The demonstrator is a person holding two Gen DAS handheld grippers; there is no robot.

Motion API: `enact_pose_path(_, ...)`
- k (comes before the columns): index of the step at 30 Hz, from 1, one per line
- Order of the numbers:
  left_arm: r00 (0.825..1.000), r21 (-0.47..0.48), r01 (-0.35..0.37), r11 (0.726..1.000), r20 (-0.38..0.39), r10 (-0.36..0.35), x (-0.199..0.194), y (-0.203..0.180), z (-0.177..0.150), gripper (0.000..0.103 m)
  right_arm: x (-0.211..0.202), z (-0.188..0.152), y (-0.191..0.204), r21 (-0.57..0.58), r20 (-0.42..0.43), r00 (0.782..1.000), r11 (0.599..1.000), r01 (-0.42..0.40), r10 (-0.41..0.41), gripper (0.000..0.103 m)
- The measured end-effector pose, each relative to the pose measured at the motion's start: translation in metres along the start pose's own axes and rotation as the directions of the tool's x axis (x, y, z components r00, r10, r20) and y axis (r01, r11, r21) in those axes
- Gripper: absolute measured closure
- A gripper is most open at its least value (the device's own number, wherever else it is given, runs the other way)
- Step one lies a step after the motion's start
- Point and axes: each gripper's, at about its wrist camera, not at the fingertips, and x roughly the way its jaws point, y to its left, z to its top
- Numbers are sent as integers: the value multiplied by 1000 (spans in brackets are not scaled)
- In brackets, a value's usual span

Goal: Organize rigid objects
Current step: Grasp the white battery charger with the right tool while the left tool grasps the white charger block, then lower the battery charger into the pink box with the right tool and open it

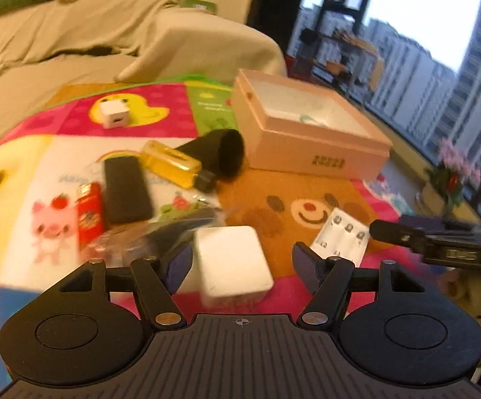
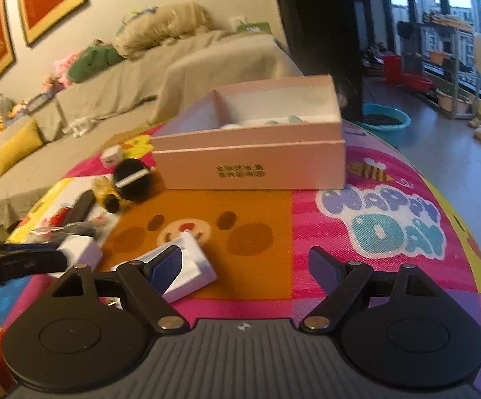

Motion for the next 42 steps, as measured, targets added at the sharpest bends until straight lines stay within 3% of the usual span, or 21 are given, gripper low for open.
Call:
enact_pose_path(3,1000,72,-7,997,-26,9,15,-14,-5,29,-8,-4,14,-88,0,997,993,-75,75,19)
enact_pose_path(6,1000,117,-6,993,-17,8,17,-15,-8,30,-7,-8,35,-208,-42,995,974,-93,86,19)
enact_pose_path(7,1000,126,0,992,-14,1,15,-13,-9,34,-3,-8,41,-236,-58,995,967,-93,82,19)
enact_pose_path(8,1000,134,-3,991,-12,5,13,-10,-10,46,0,-7,45,-252,-75,994,963,-97,81,19)
enact_pose_path(9,1000,138,-14,990,-6,16,11,-7,-10,52,4,-5,48,-263,-92,992,959,-107,86,19)
enact_pose_path(12,1000,116,18,993,-9,-17,7,4,-11,52,16,1,59,-310,-117,989,943,-118,85,19)
enact_pose_path(15,1000,102,27,994,-17,-25,6,6,-10,51,31,3,69,-388,-127,990,915,-112,67,12)
enact_pose_path(18,1000,131,16,991,-10,-15,6,1,-12,51,38,9,66,-364,-152,986,923,-125,73,12)
enact_pose_path(19,1000,153,9,988,-4,-8,6,-1,-14,51,37,9,65,-362,-161,984,923,-129,75,20)
enact_pose_path(22,1000,203,-16,979,17,13,1,-8,-20,53,23,4,65,-394,-152,986,911,-121,65,23)
enact_pose_path(26,998,236,49,970,21,-55,-12,-15,-18,53,-7,1,58,-400,-114,992,911,-100,59,24)
enact_pose_path(29,990,229,116,967,47,-130,-24,-21,13,53,-35,10,48,-391,-54,997,917,-76,60,25)
enact_pose_path(35,970,265,96,959,192,-150,-8,-47,119,54,-70,39,27,-343,107,994,939,15,24,25)
enact_pose_path(37,965,229,111,967,209,-160,10,-53,150,96,-72,44,20,-319,131,991,947,30,12,25)
enact_pose_path(38,960,197,127,972,223,-171,20,-54,166,98,-72,45,17,-309,135,991,951,34,8,25)
enact_pose_path(42,936,83,203,976,278,-218,62,-52,202,89,-62,47,8,-296,124,992,954,51,-15,25)
